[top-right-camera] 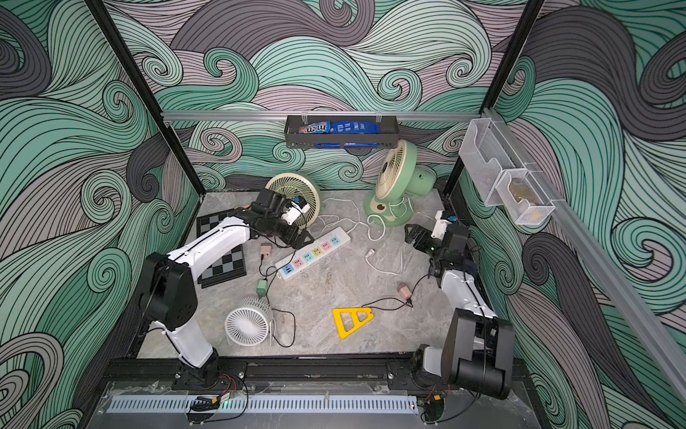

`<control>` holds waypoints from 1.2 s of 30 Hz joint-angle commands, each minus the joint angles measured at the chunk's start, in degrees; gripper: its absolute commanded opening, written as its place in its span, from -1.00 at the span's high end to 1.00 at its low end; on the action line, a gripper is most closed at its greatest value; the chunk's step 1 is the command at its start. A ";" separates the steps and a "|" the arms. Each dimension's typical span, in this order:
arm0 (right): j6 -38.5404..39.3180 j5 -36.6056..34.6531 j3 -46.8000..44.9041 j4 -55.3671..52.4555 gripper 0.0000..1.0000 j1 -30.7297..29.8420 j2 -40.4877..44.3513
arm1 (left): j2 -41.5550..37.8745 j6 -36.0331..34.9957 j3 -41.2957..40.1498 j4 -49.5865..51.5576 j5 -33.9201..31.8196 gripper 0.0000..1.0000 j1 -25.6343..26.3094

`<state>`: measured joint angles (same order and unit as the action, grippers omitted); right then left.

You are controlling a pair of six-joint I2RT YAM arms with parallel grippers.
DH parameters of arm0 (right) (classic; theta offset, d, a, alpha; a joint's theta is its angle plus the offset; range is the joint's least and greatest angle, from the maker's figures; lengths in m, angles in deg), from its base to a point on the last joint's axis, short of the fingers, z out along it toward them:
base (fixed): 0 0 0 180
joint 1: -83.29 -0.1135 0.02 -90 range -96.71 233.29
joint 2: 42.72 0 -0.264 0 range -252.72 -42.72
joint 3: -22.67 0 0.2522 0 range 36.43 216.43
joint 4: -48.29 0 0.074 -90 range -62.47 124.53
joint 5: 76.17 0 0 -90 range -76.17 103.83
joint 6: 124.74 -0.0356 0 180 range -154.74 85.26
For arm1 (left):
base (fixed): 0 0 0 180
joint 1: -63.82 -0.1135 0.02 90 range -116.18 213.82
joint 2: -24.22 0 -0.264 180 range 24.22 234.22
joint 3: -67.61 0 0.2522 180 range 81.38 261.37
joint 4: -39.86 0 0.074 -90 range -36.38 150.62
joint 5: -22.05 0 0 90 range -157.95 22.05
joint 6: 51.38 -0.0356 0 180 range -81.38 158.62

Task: Unplug the desk fan from the power strip
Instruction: Place the plug at the center of the board, then reset both arms

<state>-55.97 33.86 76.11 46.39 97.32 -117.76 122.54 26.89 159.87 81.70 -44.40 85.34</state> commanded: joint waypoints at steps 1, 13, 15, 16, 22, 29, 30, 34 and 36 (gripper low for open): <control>3.93 -4.99 -1.39 3.96 -0.96 -3.48 0.48 | -5.57 2.11 -7.01 -7.79 1.82 -0.98 -4.46; 7.31 -9.99 -8.52 19.35 -0.98 -9.01 -4.96 | -19.75 6.15 -30.99 -24.58 5.06 -0.98 -25.79; 8.56 -11.20 -10.02 22.85 -0.98 -9.95 -5.85 | -20.98 6.29 -35.53 -29.73 5.89 -0.98 -28.45; 9.59 -12.23 -10.71 24.47 -0.98 -10.77 -6.18 | -21.48 6.14 -37.85 -32.30 5.98 -0.98 -29.57; 13.05 -17.70 -14.17 32.15 -0.98 -14.11 -7.05 | -22.61 7.88 -49.83 -52.10 6.02 -0.98 -33.62; 15.45 -19.49 -18.69 40.81 -0.98 -15.13 -7.46 | -19.61 13.24 -60.32 -79.15 3.95 -0.98 -34.00; 15.76 -19.88 -19.04 41.78 -0.98 -15.40 -7.65 | -19.14 13.61 -61.44 -82.25 4.34 -0.98 -34.00; 18.22 -22.09 -20.38 44.67 -0.98 -16.99 -7.37 | -14.47 13.41 -65.62 -93.30 6.30 -0.98 -33.56; 18.94 -22.57 -21.07 46.42 -0.98 -17.42 -7.23 | -9.69 13.78 -67.02 -100.35 5.21 -0.98 -33.23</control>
<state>-39.58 13.69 55.89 87.32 80.59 -125.11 108.40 39.20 94.28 -4.62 -39.88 51.90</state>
